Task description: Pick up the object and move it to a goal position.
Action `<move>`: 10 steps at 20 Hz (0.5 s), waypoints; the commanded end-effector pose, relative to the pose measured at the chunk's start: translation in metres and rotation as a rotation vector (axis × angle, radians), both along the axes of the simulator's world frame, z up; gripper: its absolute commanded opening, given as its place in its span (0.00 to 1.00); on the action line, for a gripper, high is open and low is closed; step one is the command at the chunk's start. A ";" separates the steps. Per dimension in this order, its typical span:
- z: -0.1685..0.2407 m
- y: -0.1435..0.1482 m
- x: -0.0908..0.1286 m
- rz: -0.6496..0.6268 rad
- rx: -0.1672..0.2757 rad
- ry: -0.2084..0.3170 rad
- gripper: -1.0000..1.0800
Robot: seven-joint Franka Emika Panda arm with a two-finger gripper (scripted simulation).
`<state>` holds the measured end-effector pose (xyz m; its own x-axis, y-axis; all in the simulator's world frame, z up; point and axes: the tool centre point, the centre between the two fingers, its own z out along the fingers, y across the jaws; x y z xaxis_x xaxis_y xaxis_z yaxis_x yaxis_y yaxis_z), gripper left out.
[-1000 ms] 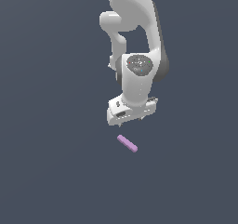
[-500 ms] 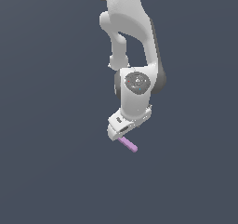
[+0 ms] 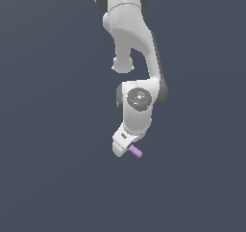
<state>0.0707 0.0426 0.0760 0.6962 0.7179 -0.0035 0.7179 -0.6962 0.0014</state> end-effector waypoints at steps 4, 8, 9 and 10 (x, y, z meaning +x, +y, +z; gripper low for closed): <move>-0.009 -0.001 0.005 0.062 0.003 -0.001 0.96; -0.012 -0.002 0.006 0.078 0.004 -0.001 0.96; -0.012 -0.002 0.006 0.078 0.004 -0.001 0.96; -0.012 -0.002 0.006 0.074 0.003 -0.001 0.96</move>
